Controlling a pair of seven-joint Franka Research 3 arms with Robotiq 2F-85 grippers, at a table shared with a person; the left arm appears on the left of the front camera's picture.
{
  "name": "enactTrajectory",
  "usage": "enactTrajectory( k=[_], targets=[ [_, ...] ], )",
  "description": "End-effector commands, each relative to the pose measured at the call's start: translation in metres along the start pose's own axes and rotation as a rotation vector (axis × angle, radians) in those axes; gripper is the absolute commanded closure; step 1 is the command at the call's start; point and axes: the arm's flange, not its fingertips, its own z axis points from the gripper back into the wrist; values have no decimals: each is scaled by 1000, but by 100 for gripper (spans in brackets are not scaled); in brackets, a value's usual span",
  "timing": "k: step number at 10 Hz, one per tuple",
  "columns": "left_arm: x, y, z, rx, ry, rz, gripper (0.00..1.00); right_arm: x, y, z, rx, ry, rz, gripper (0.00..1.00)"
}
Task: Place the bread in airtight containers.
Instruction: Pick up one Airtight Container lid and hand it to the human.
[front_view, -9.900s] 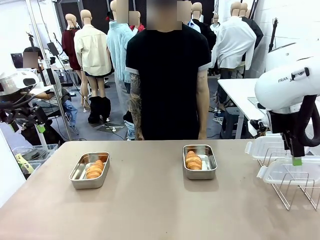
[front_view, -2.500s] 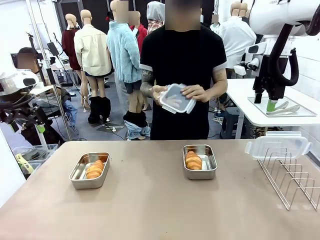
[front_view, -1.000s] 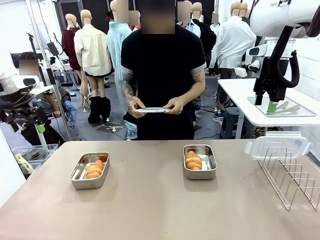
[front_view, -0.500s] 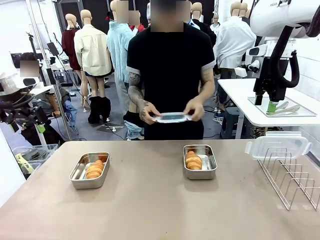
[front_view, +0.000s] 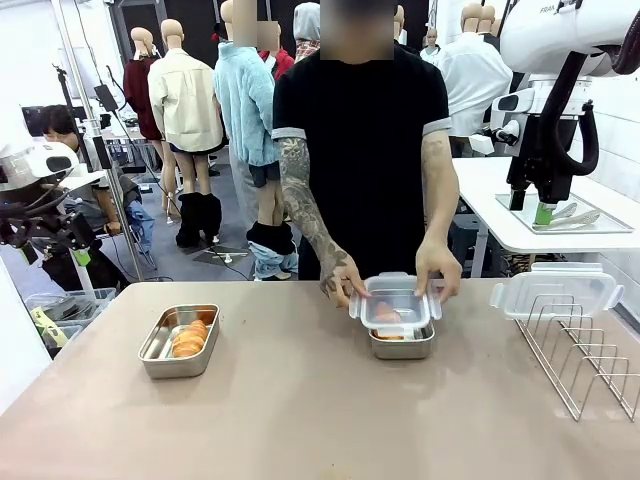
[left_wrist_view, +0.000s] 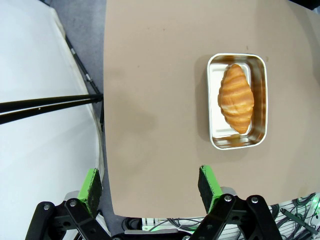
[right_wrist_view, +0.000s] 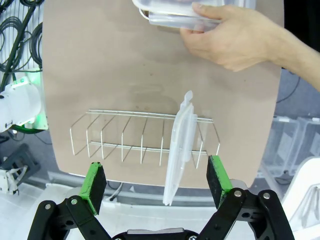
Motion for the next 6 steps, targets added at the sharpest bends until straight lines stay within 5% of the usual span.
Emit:
enactTrajectory(
  k=[1, 6],
  targets=[
    [0, 1, 1, 25, -4, 15, 0, 0, 0, 1, -2, 0, -4, 0],
    [0, 1, 1, 25, -4, 15, 0, 0, 0, 1, -2, 0, -4, 0]
  ],
)
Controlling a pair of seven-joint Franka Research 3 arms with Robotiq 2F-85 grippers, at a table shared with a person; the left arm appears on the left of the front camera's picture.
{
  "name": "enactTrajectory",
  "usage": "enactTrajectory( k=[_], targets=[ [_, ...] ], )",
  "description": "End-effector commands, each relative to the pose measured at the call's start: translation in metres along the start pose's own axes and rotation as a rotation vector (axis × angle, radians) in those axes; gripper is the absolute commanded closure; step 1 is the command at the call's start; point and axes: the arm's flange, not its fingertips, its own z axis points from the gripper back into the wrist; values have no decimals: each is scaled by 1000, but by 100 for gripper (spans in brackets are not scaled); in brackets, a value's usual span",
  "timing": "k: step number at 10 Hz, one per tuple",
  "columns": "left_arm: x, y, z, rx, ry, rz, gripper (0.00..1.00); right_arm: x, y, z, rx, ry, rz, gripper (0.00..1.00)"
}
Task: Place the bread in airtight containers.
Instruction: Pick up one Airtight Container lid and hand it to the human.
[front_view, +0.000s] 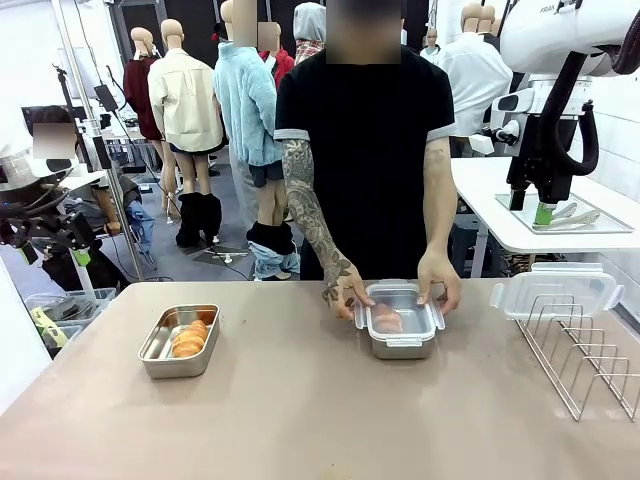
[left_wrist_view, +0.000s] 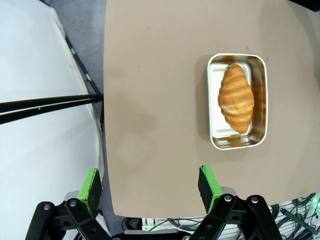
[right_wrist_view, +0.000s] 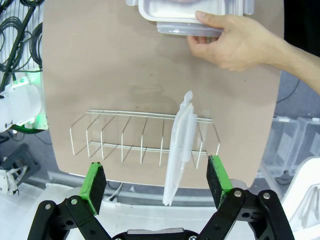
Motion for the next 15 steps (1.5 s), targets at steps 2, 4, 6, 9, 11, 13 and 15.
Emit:
enactTrajectory(
  k=[2, 4, 6, 9, 11, 13, 15],
  targets=[
    [0, 1, 1, 25, -4, 15, 0, 0, 0, 1, -2, 0, -4, 0],
    [0, 1, 1, 25, -4, 15, 0, 0, 0, 1, -2, 0, -4, 0],
    [0, 1, 1, 25, -4, 15, 0, 0, 0, 1, -2, 0, -4, 0],
    [0, 1, 1, 25, -4, 15, 0, 0, 0, 1, -2, 0, -4, 0],
    [0, 1, 1, 25, -4, 15, 0, 0, 0, 1, -2, 0, -4, 0],
    [0, 1, 1, 25, -4, 15, 0, 0, 0, 1, -2, 0, -4, 0],
    [0, 1, 1, 25, -4, 15, 0, 0, 0, 1, -2, 0, -4, 0]
  ],
)
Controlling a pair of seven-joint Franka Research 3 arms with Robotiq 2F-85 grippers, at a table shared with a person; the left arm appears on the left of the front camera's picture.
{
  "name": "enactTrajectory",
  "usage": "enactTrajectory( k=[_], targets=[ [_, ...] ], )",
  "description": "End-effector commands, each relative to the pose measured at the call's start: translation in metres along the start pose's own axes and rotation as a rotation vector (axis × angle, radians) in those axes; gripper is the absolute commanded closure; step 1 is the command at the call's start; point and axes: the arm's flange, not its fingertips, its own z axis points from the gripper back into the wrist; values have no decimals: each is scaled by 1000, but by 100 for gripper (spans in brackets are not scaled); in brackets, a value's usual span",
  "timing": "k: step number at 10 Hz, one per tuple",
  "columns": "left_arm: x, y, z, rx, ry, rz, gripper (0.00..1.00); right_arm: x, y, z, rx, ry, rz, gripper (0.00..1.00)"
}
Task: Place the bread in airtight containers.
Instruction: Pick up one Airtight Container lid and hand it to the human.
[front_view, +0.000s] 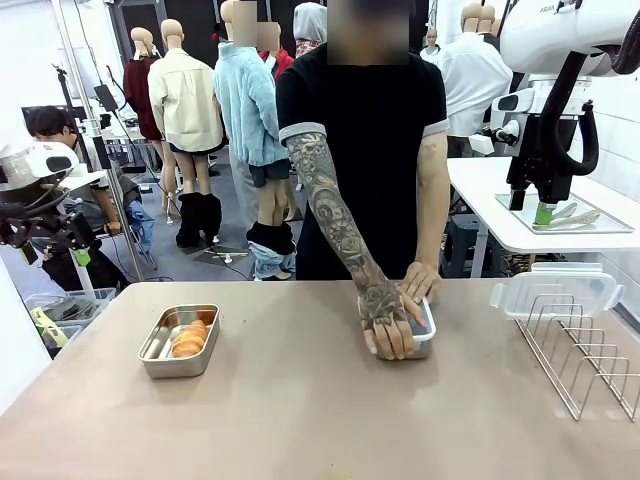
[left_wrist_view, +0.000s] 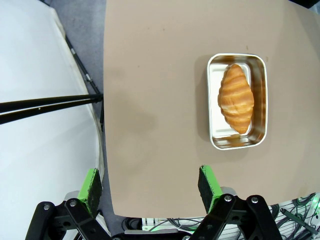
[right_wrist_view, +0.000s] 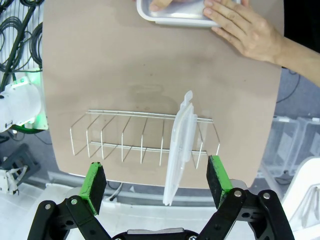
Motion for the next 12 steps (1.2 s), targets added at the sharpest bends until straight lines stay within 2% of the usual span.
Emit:
enactTrajectory(
  k=[1, 12],
  targets=[
    [0, 1, 1, 25, -4, 15, 0, 0, 0, 1, -2, 0, -4, 0],
    [0, 1, 1, 25, -4, 15, 0, 0, 0, 0, 0, 0, 0, 0]
  ],
)
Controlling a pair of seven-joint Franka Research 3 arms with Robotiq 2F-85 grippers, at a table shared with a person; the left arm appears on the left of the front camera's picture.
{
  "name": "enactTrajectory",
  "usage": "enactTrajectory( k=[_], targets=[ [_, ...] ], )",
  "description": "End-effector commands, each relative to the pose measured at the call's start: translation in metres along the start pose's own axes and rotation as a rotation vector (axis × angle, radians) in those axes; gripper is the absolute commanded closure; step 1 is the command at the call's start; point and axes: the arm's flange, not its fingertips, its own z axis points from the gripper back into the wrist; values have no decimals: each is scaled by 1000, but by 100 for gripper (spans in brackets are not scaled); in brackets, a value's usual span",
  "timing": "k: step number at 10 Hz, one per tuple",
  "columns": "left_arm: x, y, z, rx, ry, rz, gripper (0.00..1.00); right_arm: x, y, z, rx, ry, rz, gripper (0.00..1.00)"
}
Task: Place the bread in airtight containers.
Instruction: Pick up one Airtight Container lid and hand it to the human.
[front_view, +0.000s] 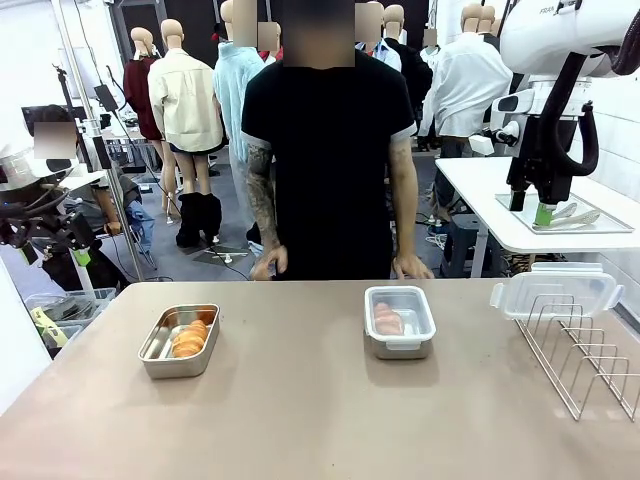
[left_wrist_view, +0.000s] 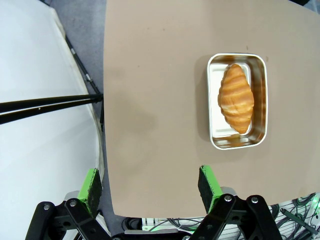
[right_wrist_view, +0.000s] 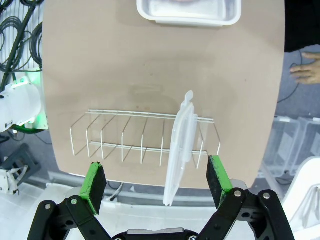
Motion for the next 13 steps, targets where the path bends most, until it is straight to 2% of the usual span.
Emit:
enactTrajectory(
  k=[1, 9, 12, 13],
  targets=[
    [0, 1, 1, 25, -4, 15, 0, 1, 1, 2, -3, 0, 1, 0],
    [0, 1, 1, 25, -4, 15, 0, 1, 0, 0, -1, 0, 2, 0],
    [0, 1, 1, 25, -4, 15, 0, -34, -11, -36, -21, -69, -54, 0],
    [0, 1, 1, 25, -4, 15, 0, -42, -15, -50, 9, -80, -71, 0]
  ],
)
